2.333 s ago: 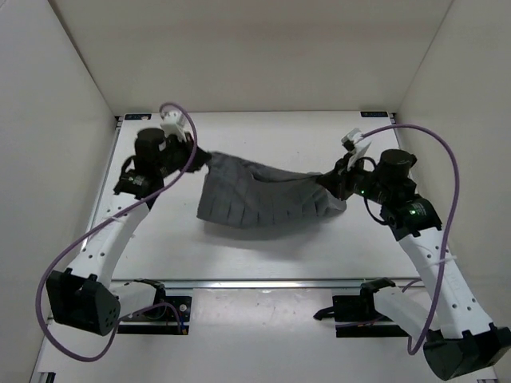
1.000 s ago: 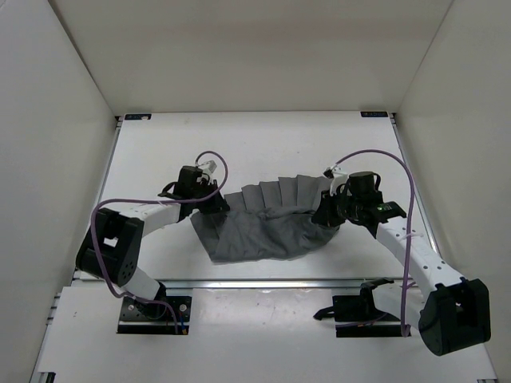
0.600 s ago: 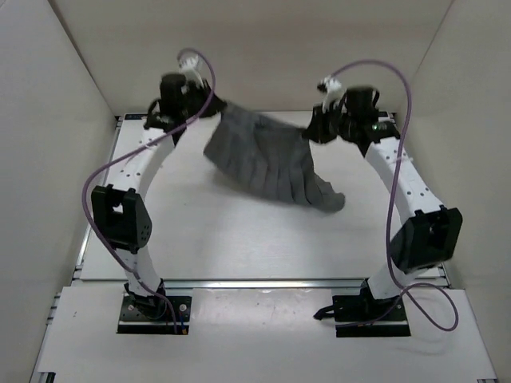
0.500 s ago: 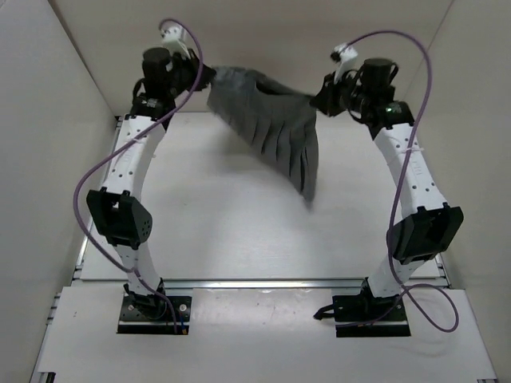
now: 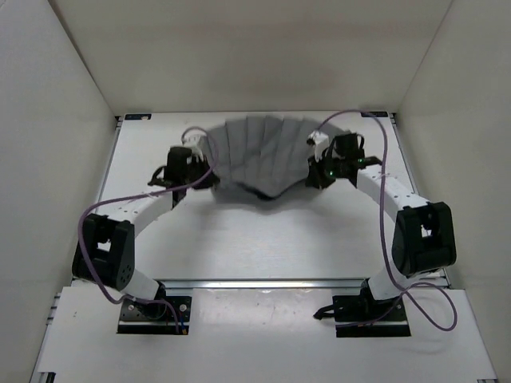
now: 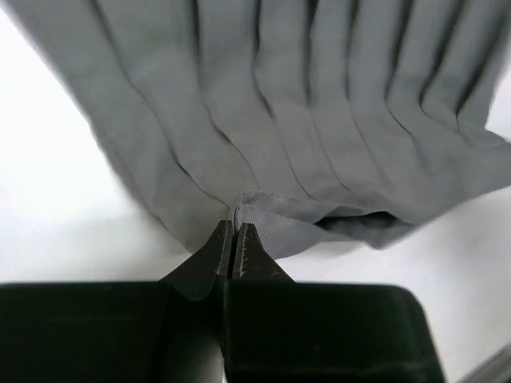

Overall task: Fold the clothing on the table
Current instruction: Flatten the skirt out, then fold the skirt

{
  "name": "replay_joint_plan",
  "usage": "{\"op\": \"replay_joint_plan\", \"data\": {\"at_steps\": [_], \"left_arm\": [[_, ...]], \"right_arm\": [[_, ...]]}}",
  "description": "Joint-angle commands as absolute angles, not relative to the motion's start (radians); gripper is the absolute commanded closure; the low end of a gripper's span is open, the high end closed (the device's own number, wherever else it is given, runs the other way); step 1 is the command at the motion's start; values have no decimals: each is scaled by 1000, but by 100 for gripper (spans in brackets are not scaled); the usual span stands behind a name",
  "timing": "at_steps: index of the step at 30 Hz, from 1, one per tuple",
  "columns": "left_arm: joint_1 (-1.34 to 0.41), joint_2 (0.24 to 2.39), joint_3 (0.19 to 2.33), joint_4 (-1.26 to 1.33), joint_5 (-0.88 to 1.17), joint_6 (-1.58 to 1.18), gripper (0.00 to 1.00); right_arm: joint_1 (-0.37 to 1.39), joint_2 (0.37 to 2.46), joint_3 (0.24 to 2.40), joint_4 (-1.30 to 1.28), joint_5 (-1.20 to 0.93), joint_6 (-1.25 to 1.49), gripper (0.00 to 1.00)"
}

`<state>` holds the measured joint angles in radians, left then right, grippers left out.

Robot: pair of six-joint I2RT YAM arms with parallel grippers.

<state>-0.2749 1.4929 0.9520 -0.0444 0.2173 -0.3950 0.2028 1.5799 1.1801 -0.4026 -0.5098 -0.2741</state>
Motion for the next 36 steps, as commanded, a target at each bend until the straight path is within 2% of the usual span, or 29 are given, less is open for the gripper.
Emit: {"op": "replay_joint_plan", "data": {"at_steps": [1, 5, 9, 14, 18, 20, 26, 31, 36], "left_arm": [[-305, 1391, 789, 44, 216, -469, 100], [-370, 1364, 683, 35, 235, -442, 100], [-406, 1295, 624, 12, 236, -440, 94], [-413, 1088, 483, 18, 172, -460, 95], [-445, 967, 413, 6, 147, -483, 94], [-436, 933, 382, 9, 159, -494, 90], [-449, 862, 298, 2, 140, -535, 90], [-483, 760, 258, -47, 121, -569, 100], [-479, 700, 288, -159, 158, -557, 100]], "right_arm": [[225, 1430, 1037, -260, -480, -261, 100], [224, 1301, 804, -169, -482, -155, 100], [259, 1208, 712, -195, -436, -83, 99], [382, 1088, 595, -207, -362, -12, 100], [433, 1025, 565, -229, -330, -5, 100], [449, 1020, 545, -244, -333, -21, 100], [512, 1022, 493, -284, -347, -31, 100], [520, 993, 494, -351, -415, -28, 100], [430, 942, 500, -391, -492, -37, 100]]}}
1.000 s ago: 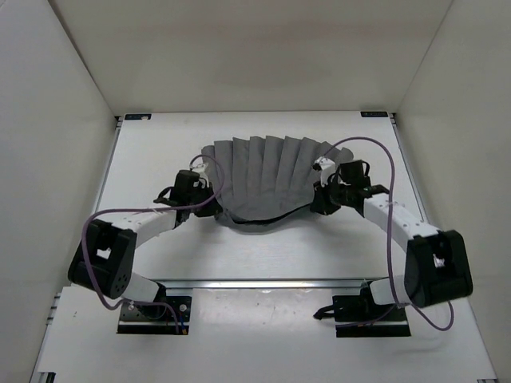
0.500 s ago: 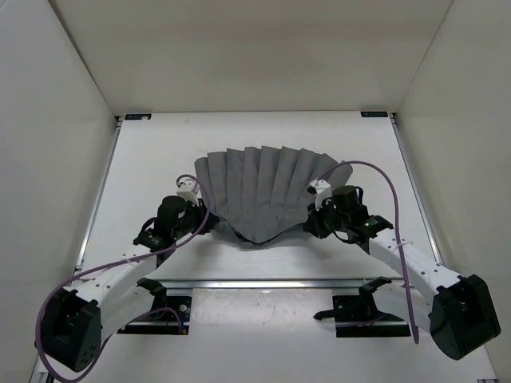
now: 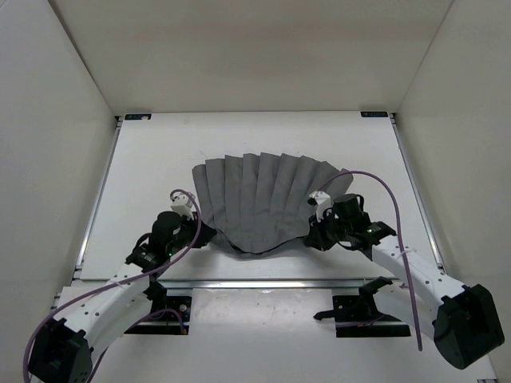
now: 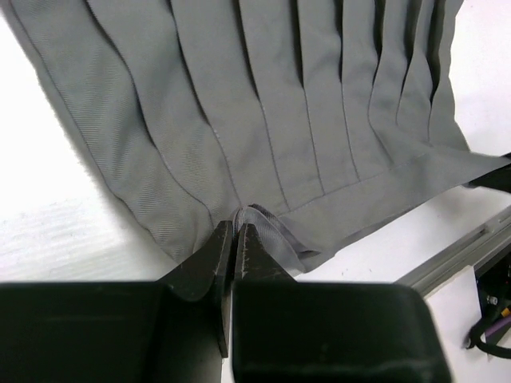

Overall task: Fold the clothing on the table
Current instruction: Fold the skirt

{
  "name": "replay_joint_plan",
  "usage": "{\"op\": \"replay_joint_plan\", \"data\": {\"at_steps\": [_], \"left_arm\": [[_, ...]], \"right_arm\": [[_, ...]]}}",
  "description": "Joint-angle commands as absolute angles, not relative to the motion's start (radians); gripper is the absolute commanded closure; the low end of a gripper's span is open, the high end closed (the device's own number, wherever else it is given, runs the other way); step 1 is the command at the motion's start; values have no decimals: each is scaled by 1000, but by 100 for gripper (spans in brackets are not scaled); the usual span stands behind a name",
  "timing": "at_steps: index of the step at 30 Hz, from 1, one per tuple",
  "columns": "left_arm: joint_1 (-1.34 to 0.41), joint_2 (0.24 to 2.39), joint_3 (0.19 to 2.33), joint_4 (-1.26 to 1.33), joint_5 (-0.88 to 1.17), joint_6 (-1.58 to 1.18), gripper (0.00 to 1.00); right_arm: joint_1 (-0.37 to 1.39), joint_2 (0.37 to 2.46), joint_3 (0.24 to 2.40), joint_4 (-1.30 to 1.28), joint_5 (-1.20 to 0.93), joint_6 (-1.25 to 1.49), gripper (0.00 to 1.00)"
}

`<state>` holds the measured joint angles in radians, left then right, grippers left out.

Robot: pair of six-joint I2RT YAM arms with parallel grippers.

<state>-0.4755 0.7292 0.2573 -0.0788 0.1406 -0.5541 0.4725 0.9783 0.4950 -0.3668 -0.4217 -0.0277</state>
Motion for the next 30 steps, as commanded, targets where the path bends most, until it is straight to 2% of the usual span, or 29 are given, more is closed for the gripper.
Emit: {"op": "replay_joint_plan", "data": {"at_steps": [1, 8, 15, 22, 26, 30], "left_arm": [[-483, 690, 308, -172, 156, -551, 100], [-485, 660, 445, -301, 183, -519, 100], [-437, 704, 644, -353, 193, -466, 100], [-387, 897, 802, -224, 152, -439, 100], [-344, 1056, 863, -108, 106, -448, 100], [-275, 1262, 969, -57, 89, -446, 100]], "right_arm": [[420, 922, 502, -405, -511, -40, 100], [425, 821, 580, -508, -483, -77, 100], [270, 830, 793, -586, -646, -126, 100], [158, 1107, 1017, -507, -722, -137, 100], [109, 1262, 1087, -338, -758, -69, 100], [87, 1457, 1190, -291, -784, -49, 100]]}}
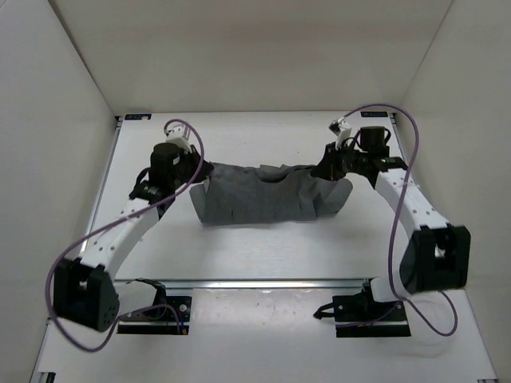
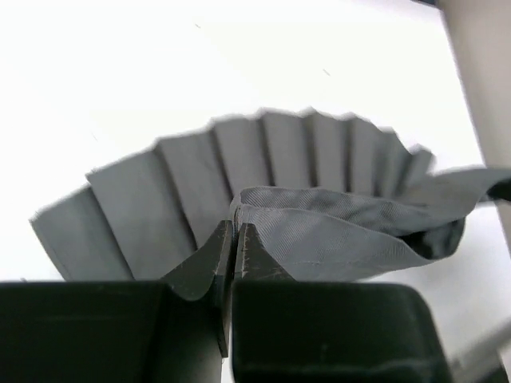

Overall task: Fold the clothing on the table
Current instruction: Fold the skirt

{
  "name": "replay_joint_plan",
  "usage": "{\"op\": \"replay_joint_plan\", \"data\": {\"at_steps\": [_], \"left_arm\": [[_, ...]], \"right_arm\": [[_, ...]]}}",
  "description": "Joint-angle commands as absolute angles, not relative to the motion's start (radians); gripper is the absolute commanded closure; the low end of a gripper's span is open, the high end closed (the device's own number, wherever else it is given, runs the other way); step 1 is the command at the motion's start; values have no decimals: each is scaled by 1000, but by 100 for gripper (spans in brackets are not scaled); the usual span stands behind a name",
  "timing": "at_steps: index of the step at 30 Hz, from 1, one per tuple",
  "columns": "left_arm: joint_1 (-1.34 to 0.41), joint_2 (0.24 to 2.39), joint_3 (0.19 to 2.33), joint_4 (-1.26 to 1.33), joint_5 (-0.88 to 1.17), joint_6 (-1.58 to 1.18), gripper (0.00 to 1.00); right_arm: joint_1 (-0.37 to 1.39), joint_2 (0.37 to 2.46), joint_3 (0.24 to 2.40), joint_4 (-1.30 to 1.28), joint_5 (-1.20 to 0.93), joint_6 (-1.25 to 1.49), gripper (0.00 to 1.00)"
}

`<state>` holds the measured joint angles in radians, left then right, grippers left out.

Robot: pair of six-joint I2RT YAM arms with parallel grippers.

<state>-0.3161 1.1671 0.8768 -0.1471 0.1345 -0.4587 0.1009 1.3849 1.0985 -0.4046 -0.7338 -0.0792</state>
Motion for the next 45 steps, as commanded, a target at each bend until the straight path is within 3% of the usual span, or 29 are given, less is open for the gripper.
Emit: {"op": "replay_joint_plan", "data": {"at_steps": [1, 6, 11, 13, 14, 16, 19, 23, 30, 33, 41, 45], "left_arm": [[-259, 1293, 991, -48, 90, -446, 100], [-229, 1544, 1124, -11, 93, -434, 100], [-212, 1770, 1290, -29, 133, -414, 100], [-209, 1830, 1339, -25, 144, -405, 91], [-210, 1874, 1380, -31, 146, -397, 62], [-192, 1923, 1436, -32, 190, -403, 53], [-167, 1953, 1479, -29, 230, -430, 41], [-153, 1886, 1419, -95, 201, -419, 41], [-213, 1593, 1027, -127, 161, -498, 43], [-241, 1494, 864, -63, 147, -528, 41], [-247, 1502, 767, 17, 169, -566, 41], [-267, 1557, 778, 38, 172, -566, 40]], "right_arm": [[72, 1510, 1222, -291, -794, -51, 100], [2, 1724, 1388, -327, -891, -66, 100], [-55, 1926, 1623, -540, -887, -136, 100], [-54, 1997, 1704, -567, -853, -141, 100], [-43, 2008, 1718, -571, -794, -130, 83], [-31, 2045, 1776, -577, -680, -144, 63], [-5, 2011, 1760, -531, -525, -147, 50], [-8, 1841, 1526, -349, -477, -43, 46], [-49, 1625, 1168, -232, -443, 196, 54], [-41, 1533, 1030, -151, -417, 261, 44], [-43, 1564, 991, -6, -462, 227, 50], [-43, 1629, 1037, 2, -428, 207, 46]]}}
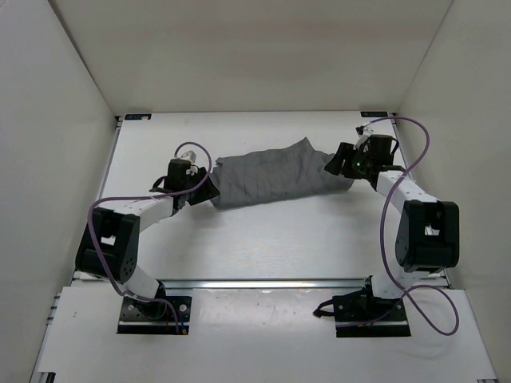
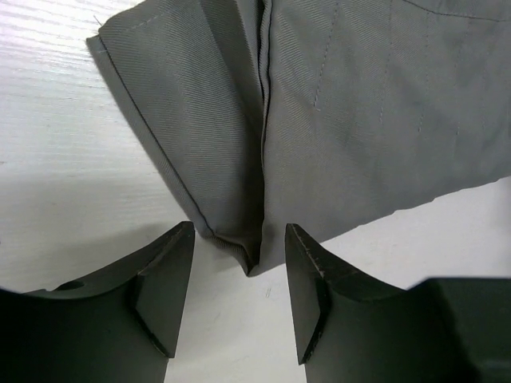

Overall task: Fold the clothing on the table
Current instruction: Fold the skirt

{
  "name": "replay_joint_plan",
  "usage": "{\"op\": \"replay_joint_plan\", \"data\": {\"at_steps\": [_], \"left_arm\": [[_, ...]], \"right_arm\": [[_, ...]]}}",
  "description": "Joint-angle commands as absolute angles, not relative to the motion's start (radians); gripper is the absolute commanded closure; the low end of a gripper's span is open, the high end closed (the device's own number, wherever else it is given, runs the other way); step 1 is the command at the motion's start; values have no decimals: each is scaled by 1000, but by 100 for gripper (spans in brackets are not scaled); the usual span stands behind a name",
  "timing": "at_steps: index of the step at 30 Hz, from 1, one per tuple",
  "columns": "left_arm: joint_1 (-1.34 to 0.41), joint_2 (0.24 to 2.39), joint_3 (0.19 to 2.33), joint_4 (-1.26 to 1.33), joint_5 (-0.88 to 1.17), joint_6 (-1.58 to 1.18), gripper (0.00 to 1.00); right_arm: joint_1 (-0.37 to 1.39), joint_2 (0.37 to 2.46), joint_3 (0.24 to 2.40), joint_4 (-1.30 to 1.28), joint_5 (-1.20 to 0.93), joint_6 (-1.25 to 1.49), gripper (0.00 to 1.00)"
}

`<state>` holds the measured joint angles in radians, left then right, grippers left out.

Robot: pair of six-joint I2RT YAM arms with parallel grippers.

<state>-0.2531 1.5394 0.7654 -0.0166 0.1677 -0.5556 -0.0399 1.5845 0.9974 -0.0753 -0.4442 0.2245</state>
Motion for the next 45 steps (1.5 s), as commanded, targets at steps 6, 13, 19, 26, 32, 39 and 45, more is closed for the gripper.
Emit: {"op": "replay_joint_plan", "data": {"at_steps": [6, 13, 19, 26, 32, 39, 45], "left_arm": [[-287, 1600, 781, 31, 160, -600, 39], [-293, 1632, 779, 32, 152, -611, 39], [-308, 1693, 795, 35, 161, -606, 60], [-305, 1689, 785, 60, 179, -609, 66], [-302, 1678, 785, 63, 186, -606, 67], [-298, 1677, 772, 63, 189, -609, 68], [-311, 1683, 759, 61, 170, -609, 100]], "right_arm": [[-72, 1618, 1011, -72, -347, 304, 42], [-71, 1578, 931, -55, -330, 376, 25], [-66, 1609, 907, -34, -318, 435, 24], [-95, 1669, 885, 26, -344, 543, 24], [-87, 1712, 905, 26, -336, 560, 24], [-84, 1709, 882, 70, -356, 568, 100], [-6, 1658, 977, 41, -373, 405, 100]]}}
